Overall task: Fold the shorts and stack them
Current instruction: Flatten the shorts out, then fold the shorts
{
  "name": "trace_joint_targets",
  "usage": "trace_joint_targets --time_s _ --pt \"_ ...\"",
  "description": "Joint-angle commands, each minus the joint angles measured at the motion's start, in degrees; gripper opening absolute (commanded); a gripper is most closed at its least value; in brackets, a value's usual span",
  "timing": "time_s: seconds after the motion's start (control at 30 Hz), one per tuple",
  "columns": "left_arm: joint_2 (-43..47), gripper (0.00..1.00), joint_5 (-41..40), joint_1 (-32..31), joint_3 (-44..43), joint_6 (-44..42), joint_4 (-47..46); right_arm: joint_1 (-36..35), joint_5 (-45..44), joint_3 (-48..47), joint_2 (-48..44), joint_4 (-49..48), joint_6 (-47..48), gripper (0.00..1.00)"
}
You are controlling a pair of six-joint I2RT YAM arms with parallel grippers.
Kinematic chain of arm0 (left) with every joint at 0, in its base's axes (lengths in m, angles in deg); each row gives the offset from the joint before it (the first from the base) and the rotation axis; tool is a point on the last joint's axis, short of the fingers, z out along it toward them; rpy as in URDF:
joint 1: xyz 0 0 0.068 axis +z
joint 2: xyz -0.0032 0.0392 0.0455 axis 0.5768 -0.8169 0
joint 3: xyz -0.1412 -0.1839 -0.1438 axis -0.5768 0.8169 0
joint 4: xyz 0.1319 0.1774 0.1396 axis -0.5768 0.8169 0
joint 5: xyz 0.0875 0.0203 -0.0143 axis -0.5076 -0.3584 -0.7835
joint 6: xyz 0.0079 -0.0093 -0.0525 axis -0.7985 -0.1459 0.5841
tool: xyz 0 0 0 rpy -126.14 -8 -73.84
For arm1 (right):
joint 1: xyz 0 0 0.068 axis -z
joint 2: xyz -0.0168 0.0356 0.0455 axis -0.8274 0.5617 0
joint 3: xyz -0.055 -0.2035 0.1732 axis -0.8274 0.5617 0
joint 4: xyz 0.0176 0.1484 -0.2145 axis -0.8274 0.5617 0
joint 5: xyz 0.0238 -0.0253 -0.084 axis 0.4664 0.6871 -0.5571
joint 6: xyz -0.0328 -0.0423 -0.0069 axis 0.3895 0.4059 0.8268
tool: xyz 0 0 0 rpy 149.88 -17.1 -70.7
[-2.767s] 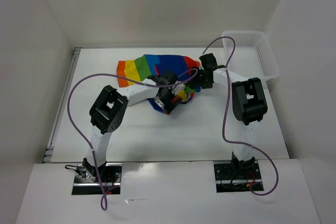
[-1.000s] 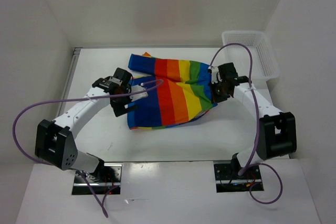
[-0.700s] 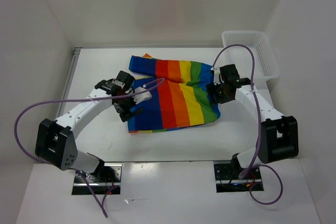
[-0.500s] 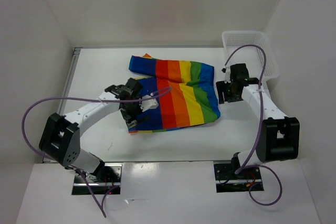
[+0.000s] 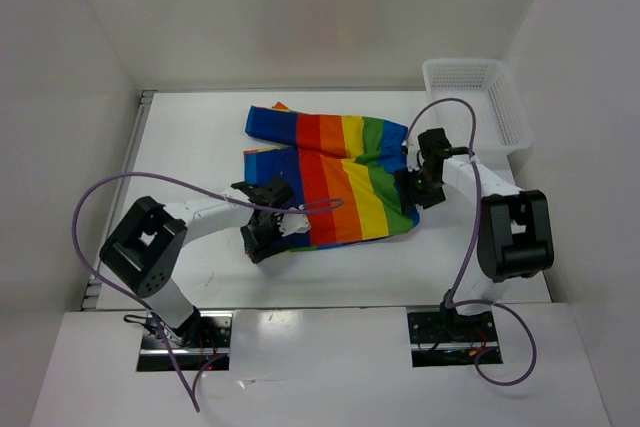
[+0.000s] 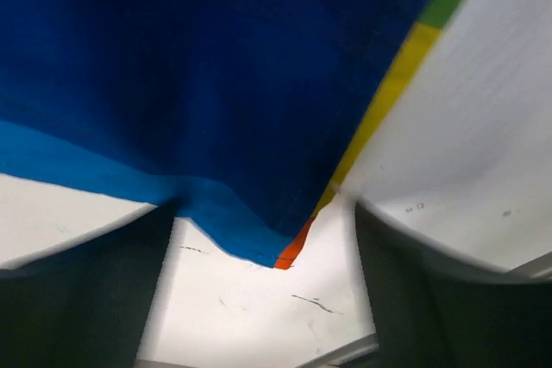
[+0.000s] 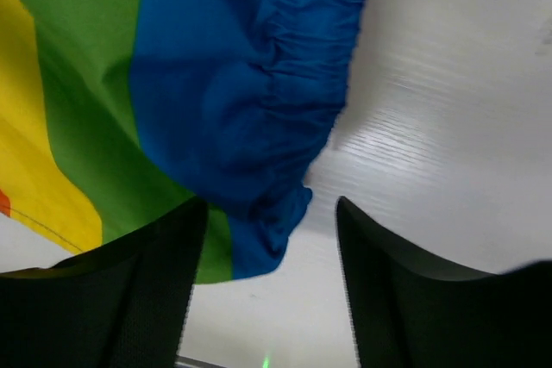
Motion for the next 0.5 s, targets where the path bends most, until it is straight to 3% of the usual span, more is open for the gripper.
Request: trace_joint_targets --time_s 0.0,0.13,0.17,0.2,0.23,0.27,0.33,0.47 --pt "-4.83 0.71 -6.35 -0.07 0.14 3.49 -6.26 -1.28 0.98 -0.48 3.9 1.54 0.67 0.64" --pt "-6.59 0.39 -5.13 -0.07 -1.28 4.12 -4.87 -1.8 -0.44 -0.48 4.96 1.54 0.06 0.33" --pt "-6.59 0.3 -5.13 -0.07 -1.8 4.12 -4.86 -2.32 -0.44 -0.48 5.57 1.54 0.06 0.2" --pt "-6.07 0.11 -6.6 -0.07 -1.81 4.12 -4.25 -2.33 -0.44 -0.48 6.09 1.54 0.06 0.12" --pt "-5.54 0.0 -7.84 -0.07 -1.81 4.12 -4.24 -2.33 -0.44 -0.48 6.1 2.06 0.06 0.06" --pt "-4.41 0.0 -8.98 -0.07 -1.81 2.64 -3.29 -2.33 0.17 -1.43 6.1 2.06 1.01 0.0" --pt "-2.91 0.0 -12.66 1.94 -2.33 -2.28 -1.36 -2.33 -0.69 -5.54 6.1 2.59 3.29 0.0" --pt "3.67 0.0 -9.96 14.65 -11.96 -12.91 7.42 0.02 2.71 -18.55 6.8 11.52 8.14 0.0"
